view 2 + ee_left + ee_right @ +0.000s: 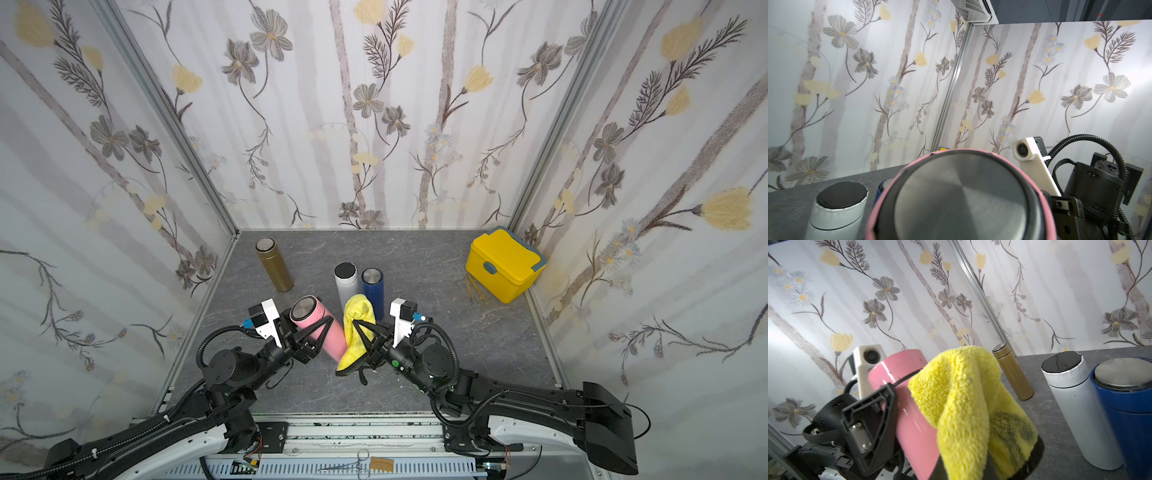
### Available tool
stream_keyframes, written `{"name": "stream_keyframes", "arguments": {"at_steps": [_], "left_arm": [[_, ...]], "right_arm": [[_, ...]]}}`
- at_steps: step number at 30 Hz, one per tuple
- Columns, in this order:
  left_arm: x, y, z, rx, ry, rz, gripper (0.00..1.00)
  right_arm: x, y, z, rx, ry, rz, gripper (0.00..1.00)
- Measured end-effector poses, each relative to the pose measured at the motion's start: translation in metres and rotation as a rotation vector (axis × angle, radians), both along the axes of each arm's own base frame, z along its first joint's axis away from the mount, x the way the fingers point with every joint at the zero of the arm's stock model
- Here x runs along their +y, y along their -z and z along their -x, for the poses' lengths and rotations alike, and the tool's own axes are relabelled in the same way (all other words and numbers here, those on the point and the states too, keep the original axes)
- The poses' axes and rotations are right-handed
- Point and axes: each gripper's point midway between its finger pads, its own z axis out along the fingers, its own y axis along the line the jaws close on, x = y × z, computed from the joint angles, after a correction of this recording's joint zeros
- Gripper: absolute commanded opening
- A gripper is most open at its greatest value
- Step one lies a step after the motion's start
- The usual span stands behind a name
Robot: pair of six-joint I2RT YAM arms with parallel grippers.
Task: Wipe the surface of the thermos
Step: Wipe the dirt from the surface of the thermos.
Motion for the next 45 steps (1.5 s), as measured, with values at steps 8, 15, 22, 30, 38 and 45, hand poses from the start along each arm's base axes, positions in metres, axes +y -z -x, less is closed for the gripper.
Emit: {"name": "stream_keyframes", "arguments": {"at_steps": [8,15,22,30,38,45], "left_arm": [[-0.007,-0.004,-0.002,-0.005,0.004,-0.035,0.0],[0.004,-0.029,0.014,-0.031,0.056,0.045,0.0],[0.002,-0.011,0.003,0.065,0.038,0.036,0.0],[-0.011,-0.001,-0.008,0.102,0.025,-0.02,0.0],[-0.002,-0.028,-0.005,0.048,-0.006,-0.01,0.0],[0.002,-0.039,-0.006,0.025,-0.034,-0.004,0.0]], "right_arm": [[-0.002,0.064,0.01,0.108,-0.077,0.09,0.0],[-0.023,0.056,0.025,0.115,-0.06,0.004,0.0],[-0.005,0.012,0.025,0.078,-0.083,-0.04,0.0],[0.014,0.002,0.03,0.04,-0.14,-0.032,0.0],[0.003,0.061,0.019,0.11,-0.119,0.07,0.0],[0.005,-0.046,0.024,0.027,-0.166,-0.08,0.0]]}}
